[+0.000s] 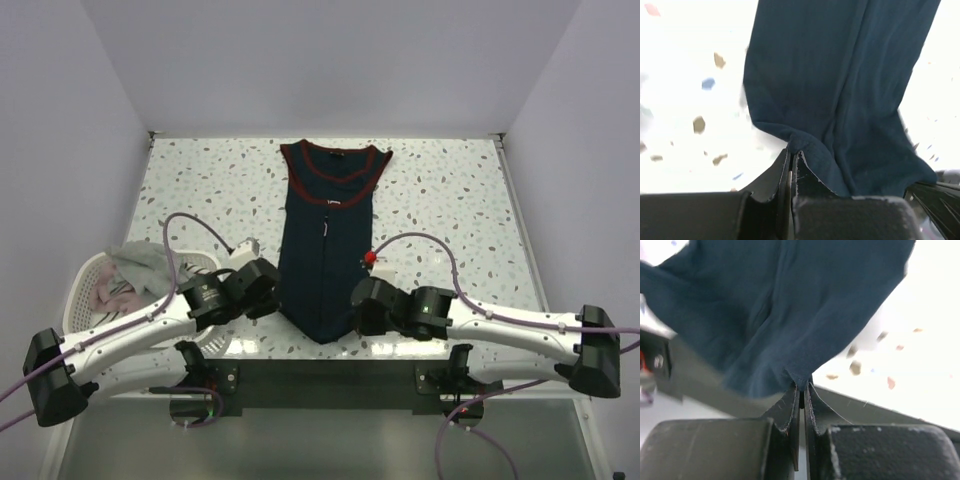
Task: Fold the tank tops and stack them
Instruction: Fold the tank top
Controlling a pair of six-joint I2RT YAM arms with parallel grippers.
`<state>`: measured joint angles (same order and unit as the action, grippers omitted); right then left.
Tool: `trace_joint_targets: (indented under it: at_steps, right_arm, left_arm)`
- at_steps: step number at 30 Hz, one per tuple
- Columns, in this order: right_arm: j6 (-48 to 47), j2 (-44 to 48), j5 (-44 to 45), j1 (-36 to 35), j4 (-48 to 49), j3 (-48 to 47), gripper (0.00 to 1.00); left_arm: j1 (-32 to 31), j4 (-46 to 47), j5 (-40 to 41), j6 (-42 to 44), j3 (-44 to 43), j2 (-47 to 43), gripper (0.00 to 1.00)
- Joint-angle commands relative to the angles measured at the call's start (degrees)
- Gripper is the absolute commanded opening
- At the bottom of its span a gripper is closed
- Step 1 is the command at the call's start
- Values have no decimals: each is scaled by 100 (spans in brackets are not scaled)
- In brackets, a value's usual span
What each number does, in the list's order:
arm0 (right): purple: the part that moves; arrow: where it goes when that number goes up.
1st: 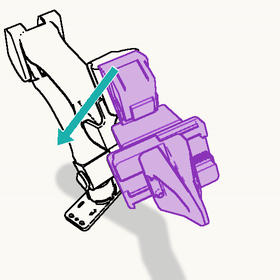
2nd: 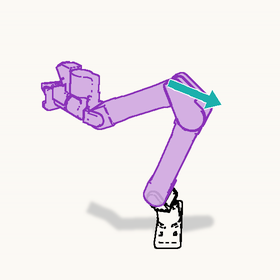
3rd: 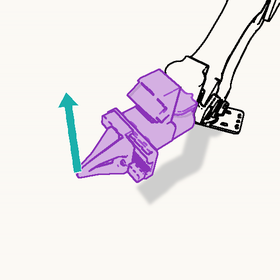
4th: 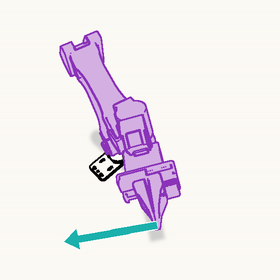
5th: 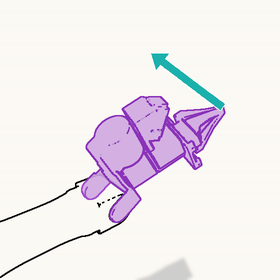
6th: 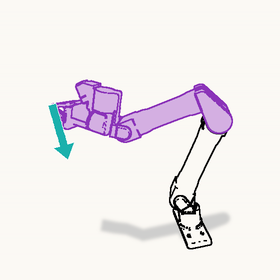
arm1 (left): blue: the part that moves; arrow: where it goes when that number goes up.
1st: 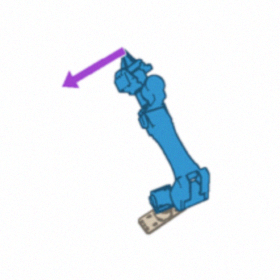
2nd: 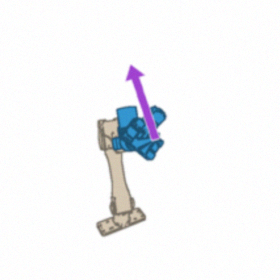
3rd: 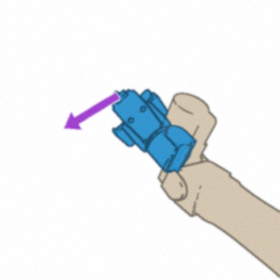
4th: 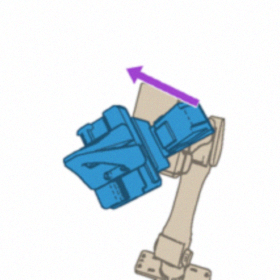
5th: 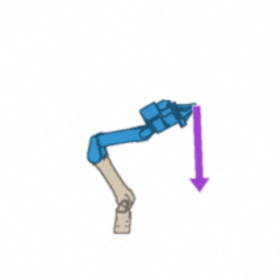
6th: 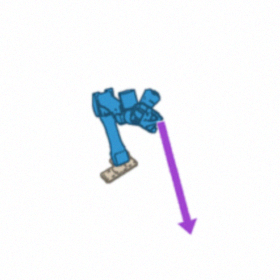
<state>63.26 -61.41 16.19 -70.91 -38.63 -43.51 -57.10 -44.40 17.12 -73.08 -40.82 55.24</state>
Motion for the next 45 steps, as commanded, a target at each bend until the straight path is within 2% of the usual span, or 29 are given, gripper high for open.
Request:
trace_joint_targets:
  at_steps: [1, 6, 14, 24, 28, 33, 35, 36, 37, 40, 42, 45]
  right_arm:
    - [-823, -292, 219, 655, 119, -333, 3]
    - [-1561, -906, 341, 1237, 496, -860, 2]
    - [-2257, -1786, 438, 2186, 883, -1748, 1]
    - [-2872, -3015, -35, 3565, 1261, -2873, 0]
    - [-2960, -3526, -334, 3961, 1472, -3312, 0]
    - [-3118, -4291, -555, 4243, 1701, -3822, 2]
    - [-3145, -4713, -625, 4366, 1631, -4156, 17]
    - [-3162, -4818, -643, 4402, 1570, -4253, 25]
    - [-3162, -4898, -660, 4454, 1552, -4358, 43]
    - [-3206, -4846, -573, 4472, 1596, -4429, 62]
    - [-3267, -4767, -389, 4472, 1359, -4543, 64]
    - [-3242, -4495, -335, 4446, 1209, -4492, 63]
  left_arm:
    - [584, 572, 265, 987, -461, 153, 0]
    - [1113, 1301, 169, 1637, -840, 898, 0]
    - [1790, 2399, 291, 2060, -1516, 1910, 0]
    - [2554, 2990, 195, 2394, -2799, 3552, 0]
    - [2783, 3139, -15, 2649, -3492, 4327, 0]
    - [3047, 3632, -411, 2914, -3942, 5354, 0]
    - [3205, 3806, -674, 2931, -4048, 5662, 20]
    - [3301, 3903, -754, 2940, -4057, 5716, 34]
    - [3345, 4000, -902, 2957, -4048, 5743, 49]
    - [3451, 4334, -983, 3071, -4004, 5559, 66]
    - [3539, 4309, -957, 3124, -3987, 5314, 69]
    - [3566, 4054, -799, 3028, -3812, 4962, 68]
